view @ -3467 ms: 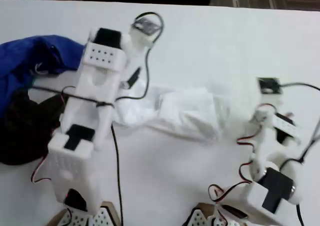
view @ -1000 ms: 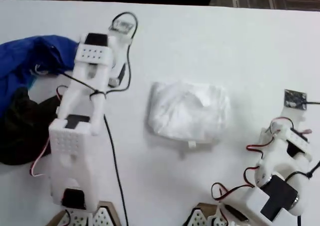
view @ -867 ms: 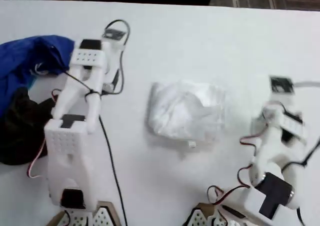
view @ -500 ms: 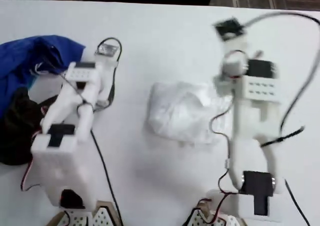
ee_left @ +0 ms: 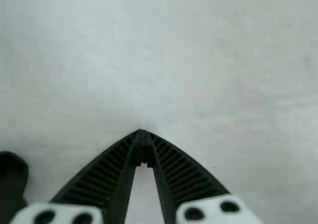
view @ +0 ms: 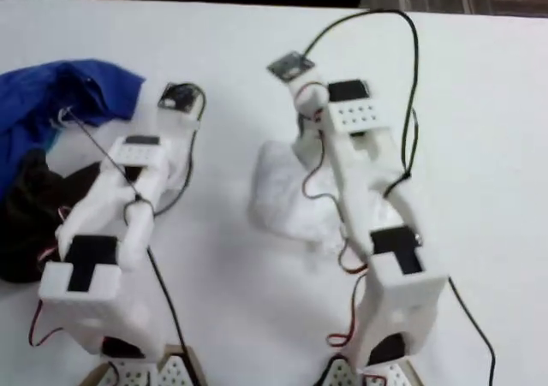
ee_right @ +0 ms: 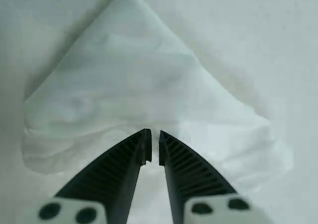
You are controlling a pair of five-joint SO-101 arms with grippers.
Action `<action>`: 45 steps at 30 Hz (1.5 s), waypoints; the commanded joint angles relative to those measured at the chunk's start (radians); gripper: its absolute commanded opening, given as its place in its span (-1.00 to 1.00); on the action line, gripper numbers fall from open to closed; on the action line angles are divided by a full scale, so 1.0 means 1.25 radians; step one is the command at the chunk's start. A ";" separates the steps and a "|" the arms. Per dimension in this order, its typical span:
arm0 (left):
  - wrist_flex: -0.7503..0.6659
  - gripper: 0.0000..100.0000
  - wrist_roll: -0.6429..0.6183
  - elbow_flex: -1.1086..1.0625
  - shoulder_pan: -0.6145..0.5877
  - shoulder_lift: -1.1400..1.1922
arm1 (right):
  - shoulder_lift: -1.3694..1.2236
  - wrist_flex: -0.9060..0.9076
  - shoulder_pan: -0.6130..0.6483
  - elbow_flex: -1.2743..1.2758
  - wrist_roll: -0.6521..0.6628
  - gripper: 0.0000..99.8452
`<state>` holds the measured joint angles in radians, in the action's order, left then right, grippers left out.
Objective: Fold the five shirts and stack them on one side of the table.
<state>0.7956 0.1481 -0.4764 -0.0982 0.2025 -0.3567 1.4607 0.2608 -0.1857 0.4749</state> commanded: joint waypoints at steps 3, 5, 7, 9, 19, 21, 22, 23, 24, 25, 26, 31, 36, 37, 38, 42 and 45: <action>-0.009 -0.95 0.006 -0.003 -0.002 -0.031 | -0.002 0.121 0.001 -0.044 0.006 -0.92; -0.009 -0.95 0.006 0.001 -0.002 -0.031 | -0.002 0.176 0.001 -0.044 0.006 -0.92; -0.009 -0.95 0.006 0.004 -0.002 -0.029 | -0.002 0.198 -0.009 -0.037 0.007 -0.96; -0.009 -0.95 0.006 0.004 -0.002 -0.029 | -0.001 0.198 -0.039 -0.017 0.033 -0.96; -0.009 -0.95 0.006 0.006 -0.001 -0.029 | 0.098 0.160 -0.127 -0.027 0.108 -0.95; -0.009 -0.95 0.006 0.006 -0.001 -0.029 | 0.106 0.138 -0.106 -0.034 0.128 -0.84; -0.009 -0.95 0.006 0.006 -0.001 -0.029 | 0.106 0.133 -0.093 -0.034 0.147 -0.76; -0.009 -0.95 0.006 0.006 -0.001 -0.029 | 0.105 0.132 -0.077 -0.032 0.167 -0.66; -0.009 -0.95 0.006 0.006 -0.001 -0.029 | 0.101 0.127 -0.062 -0.031 0.185 -0.57; -0.009 -0.95 0.006 0.006 -0.001 -0.029 | 0.094 0.121 -0.050 -0.029 0.195 -0.49; -0.009 -0.95 0.006 0.006 -0.001 -0.029 | 0.084 0.121 -0.041 -0.036 0.203 -0.44; -0.009 -0.95 0.006 0.006 -0.001 -0.029 | 0.019 0.069 -0.039 -0.034 0.203 -0.43; -0.009 -0.95 0.006 0.006 -0.001 -0.029 | -0.052 0.039 -0.037 -0.034 0.201 -0.43; -0.009 -0.95 0.006 0.006 -0.001 -0.029 | -0.061 0.033 -0.036 -0.036 0.201 -0.45; -0.009 -0.95 0.006 0.006 -0.001 -0.029 | -0.064 0.029 -0.036 -0.036 0.201 -0.50; -0.009 -0.95 0.006 0.006 -0.001 -0.029 | -0.061 0.026 -0.037 -0.039 0.200 -0.90; -0.009 -0.95 0.006 0.006 -0.001 -0.029 | -0.036 0.040 -0.047 -0.049 0.171 -0.91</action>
<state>0.7940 0.1481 -0.4764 -0.0982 0.2025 -0.4427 1.5037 0.2071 -0.1995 0.7173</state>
